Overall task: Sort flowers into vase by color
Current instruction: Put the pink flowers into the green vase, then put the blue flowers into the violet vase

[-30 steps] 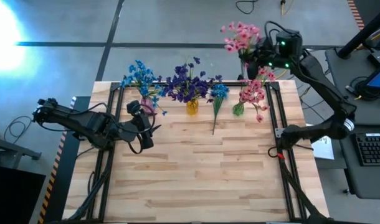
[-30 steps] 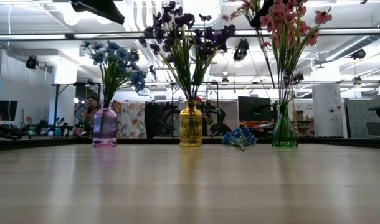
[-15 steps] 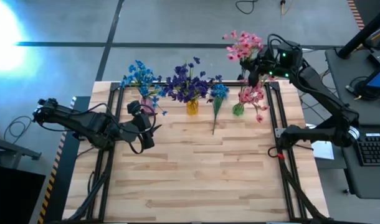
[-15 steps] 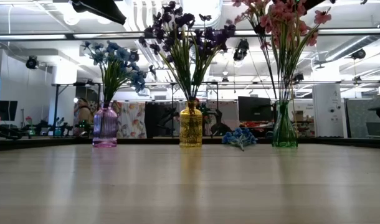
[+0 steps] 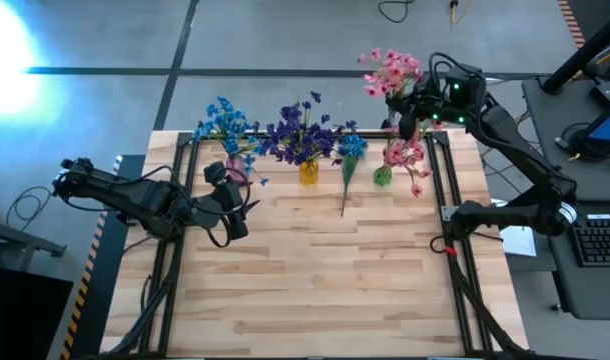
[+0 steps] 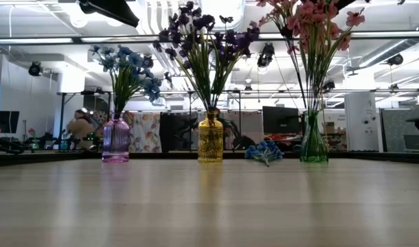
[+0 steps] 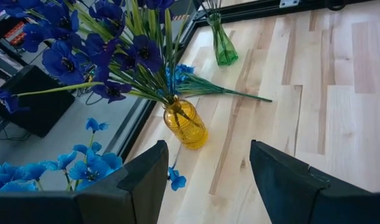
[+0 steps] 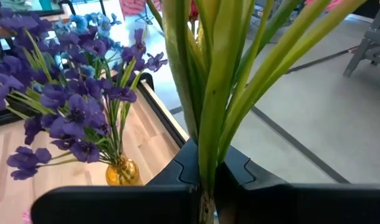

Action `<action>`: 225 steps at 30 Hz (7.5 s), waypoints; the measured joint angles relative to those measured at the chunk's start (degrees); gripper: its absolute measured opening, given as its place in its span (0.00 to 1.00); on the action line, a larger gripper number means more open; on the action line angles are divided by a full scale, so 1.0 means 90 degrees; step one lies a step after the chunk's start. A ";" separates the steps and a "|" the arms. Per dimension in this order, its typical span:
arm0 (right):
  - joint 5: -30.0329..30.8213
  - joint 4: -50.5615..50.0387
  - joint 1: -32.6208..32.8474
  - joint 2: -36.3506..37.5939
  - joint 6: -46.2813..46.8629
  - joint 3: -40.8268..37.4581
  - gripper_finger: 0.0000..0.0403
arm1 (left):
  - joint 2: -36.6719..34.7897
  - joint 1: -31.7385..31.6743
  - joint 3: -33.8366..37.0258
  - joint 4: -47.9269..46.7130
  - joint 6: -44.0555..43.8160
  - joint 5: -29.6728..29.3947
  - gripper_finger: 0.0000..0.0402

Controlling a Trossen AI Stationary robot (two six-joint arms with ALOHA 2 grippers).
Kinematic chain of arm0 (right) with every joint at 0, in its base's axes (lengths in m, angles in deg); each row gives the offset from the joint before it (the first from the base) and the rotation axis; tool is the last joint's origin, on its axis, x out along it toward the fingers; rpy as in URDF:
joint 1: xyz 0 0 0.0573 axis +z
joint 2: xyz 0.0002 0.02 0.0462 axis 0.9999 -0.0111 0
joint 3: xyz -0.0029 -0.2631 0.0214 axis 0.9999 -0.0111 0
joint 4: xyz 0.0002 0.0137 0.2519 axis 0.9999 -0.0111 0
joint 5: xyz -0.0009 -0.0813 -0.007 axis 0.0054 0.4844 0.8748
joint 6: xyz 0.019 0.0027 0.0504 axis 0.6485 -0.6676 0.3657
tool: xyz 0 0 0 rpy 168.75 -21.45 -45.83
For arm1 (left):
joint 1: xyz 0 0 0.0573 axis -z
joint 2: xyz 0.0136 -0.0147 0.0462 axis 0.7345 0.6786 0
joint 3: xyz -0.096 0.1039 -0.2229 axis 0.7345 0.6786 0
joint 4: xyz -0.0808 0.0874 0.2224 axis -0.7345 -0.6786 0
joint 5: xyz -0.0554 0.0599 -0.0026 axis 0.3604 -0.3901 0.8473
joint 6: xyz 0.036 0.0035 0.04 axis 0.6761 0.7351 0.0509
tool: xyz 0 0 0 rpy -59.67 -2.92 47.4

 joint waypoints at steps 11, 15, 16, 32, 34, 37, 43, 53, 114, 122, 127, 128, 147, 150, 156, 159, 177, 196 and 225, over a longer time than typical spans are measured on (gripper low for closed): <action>-0.0007 -0.0210 0.0005 -0.0032 -0.0271 0.0005 0.03 | 0.0000 0.0002 0.0000 -0.0002 0.0000 0.0000 0.52; -0.0022 -0.0146 0.0005 -0.0044 -0.0276 -0.0004 0.03 | 0.0000 0.0000 0.0000 -0.0002 0.0000 0.0002 0.52; -0.0024 -0.0134 0.0005 -0.0044 -0.0275 -0.0010 0.03 | 0.0000 0.0000 0.0000 -0.0005 0.0000 0.0002 0.52; -0.0029 -0.0033 0.0017 -0.0047 -0.0358 -0.0214 0.03 | 0.0000 0.0000 0.0000 -0.0005 -0.0024 0.0002 0.52; -0.0029 0.0020 0.0017 -0.0048 -0.0356 -0.0265 0.03 | 0.0000 0.0000 0.0000 -0.0005 -0.0024 0.0002 0.52; -0.0038 0.0265 0.0017 -0.0049 -0.0335 -0.0398 0.03 | 0.0000 0.0000 0.0000 -0.0005 -0.0024 0.0002 0.52; -0.0051 0.0430 0.0017 -0.0045 -0.0324 -0.0613 0.03 | 0.0000 0.0000 0.0000 -0.0006 -0.0024 0.0002 0.52; -0.0051 0.0431 0.0017 -0.0005 -0.0276 -0.0688 0.03 | 0.0000 0.0000 0.0000 -0.0006 -0.0024 0.0002 0.52; 0.1012 -0.2788 0.0017 0.0250 0.0745 0.1979 0.54 | 0.0000 0.0000 0.0000 -0.0116 -0.0073 0.0003 0.52; 0.0910 -0.2305 0.0019 0.0245 0.1016 0.2273 0.54 | 0.0000 0.0000 0.0000 -0.0102 -0.0073 0.0005 0.52; -0.0239 -0.1611 0.0121 0.0127 0.1657 0.2274 0.54 | 0.0000 0.0001 0.0000 0.0041 -0.0073 0.0004 0.52; -0.0447 -0.1546 0.0178 0.0102 0.1781 0.2274 0.54 | 0.0000 0.0002 0.0000 0.0073 -0.0073 0.0005 0.52; 0.0538 -0.3028 0.3093 -0.0372 0.3123 0.3431 0.54 | -0.0002 0.0002 -0.0002 0.0680 0.0505 0.0010 0.52; 0.0660 -0.3192 0.3394 -0.0394 0.3320 0.3617 0.54 | -0.0002 0.0002 -0.0002 0.0699 0.0491 0.0010 0.52; 0.1073 -0.3299 0.3779 -0.0379 0.3498 0.3949 0.54 | 0.0058 0.0002 -0.0002 0.0740 0.0234 0.0124 0.52; 0.1073 -0.3297 0.3903 -0.0377 0.3686 0.4032 0.54 | 0.0142 0.0015 -0.0002 0.0777 0.0052 0.0146 0.52; 0.1059 -0.5531 0.5935 -0.0481 0.5456 0.3784 0.54 | 0.0933 0.0629 -0.0003 0.1186 -0.0805 0.0466 0.52; 0.1384 -0.6329 0.7603 -0.0411 0.6113 0.2306 0.54 | 0.3090 0.0930 -0.0005 0.3921 -0.1287 0.0401 0.52; 0.2916 -0.2300 0.9840 0.0660 0.5761 -0.1628 0.54 | 0.7868 -0.0067 -0.0124 1.0897 -0.0569 -0.1275 0.52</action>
